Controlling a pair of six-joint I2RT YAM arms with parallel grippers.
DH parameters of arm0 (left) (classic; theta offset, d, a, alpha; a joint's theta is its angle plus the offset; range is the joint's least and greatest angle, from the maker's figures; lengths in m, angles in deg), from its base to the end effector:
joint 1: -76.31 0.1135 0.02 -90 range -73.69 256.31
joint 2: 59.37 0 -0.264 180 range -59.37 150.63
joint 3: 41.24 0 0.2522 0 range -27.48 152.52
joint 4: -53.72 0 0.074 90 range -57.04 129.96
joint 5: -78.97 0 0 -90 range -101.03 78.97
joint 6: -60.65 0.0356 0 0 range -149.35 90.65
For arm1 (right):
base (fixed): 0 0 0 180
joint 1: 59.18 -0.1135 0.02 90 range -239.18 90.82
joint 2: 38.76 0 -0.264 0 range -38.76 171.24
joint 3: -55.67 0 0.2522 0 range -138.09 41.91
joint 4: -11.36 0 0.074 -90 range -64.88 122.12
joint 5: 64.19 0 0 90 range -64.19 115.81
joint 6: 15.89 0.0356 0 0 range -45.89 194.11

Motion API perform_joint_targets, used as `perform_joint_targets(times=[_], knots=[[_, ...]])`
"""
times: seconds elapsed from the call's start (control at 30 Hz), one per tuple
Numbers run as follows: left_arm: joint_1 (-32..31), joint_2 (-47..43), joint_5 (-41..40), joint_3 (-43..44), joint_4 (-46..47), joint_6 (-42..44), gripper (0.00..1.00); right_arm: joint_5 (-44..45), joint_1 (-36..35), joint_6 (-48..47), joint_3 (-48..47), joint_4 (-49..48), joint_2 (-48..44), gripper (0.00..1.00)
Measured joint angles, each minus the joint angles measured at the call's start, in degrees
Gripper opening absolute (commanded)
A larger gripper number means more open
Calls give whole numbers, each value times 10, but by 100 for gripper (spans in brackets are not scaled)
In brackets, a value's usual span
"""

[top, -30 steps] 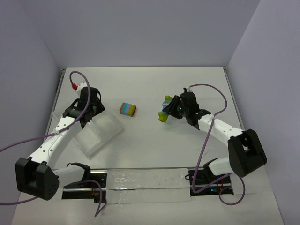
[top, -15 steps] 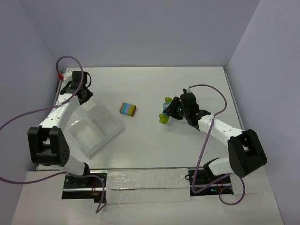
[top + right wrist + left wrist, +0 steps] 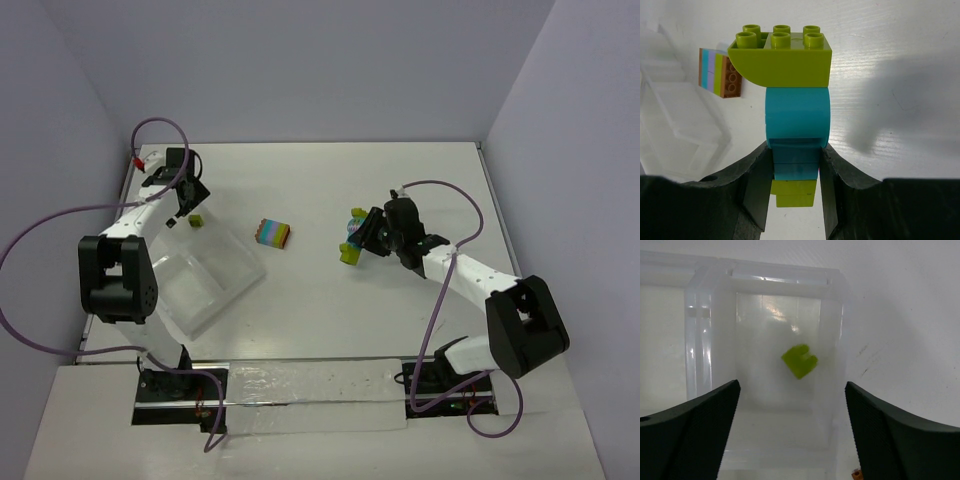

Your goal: Sort the legos into containers by color

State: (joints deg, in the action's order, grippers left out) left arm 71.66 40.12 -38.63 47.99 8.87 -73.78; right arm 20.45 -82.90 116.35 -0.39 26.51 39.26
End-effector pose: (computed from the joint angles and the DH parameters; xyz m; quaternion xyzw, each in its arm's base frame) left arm 0.3722 -0.0137 0.2424 -0.3824 0.8469 0.0861 0.3594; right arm 0.2609 0.1182 0.2114 0.1234 0.8861 0.2773 0.3504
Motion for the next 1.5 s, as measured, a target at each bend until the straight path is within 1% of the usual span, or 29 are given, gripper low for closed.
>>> perform_joint_targets(times=[0.13,0.23,0.3,0.37,0.47,0.57,0.63,0.83,0.9,1.0,1.23,1.33,1.43,1.5], knots=[[-1,-4,0,6,-1,9,99,0,0,-5,0,10,0,4],[-10,-24,-2,8,-6,25,98,0,0,-10,0,20,-3,4],[-35,-52,-7,8,-9,45,96,1,0,-13,0,29,-8,4],[-74,-95,0,2,-1,70,95,1,0,-14,0,36,-17,4],[-137,-174,57,-31,34,109,92,1,0,-15,-2,43,-36,5],[-174,-238,165,-90,95,133,91,0,0,-17,-5,46,-55,4],[-195,-255,228,-123,121,141,91,0,0,-17,-9,47,-64,4],[-304,-217,340,-173,180,149,91,-21,2,-3,-15,45,-64,4],[-326,-199,363,-177,196,147,91,-31,2,7,-15,42,-64,4],[-343,-181,387,-179,225,144,92,-42,2,24,-17,39,-64,4],[-367,-167,419,-184,293,133,98,-71,2,60,-29,25,-57,4],[-373,-164,433,-195,313,132,99,-78,2,69,-35,22,-53,4],[-377,-156,445,-197,320,131,96,-85,2,79,-37,18,-51,4],[-379,-150,448,-197,323,131,91,-89,2,85,-38,14,-49,4]])
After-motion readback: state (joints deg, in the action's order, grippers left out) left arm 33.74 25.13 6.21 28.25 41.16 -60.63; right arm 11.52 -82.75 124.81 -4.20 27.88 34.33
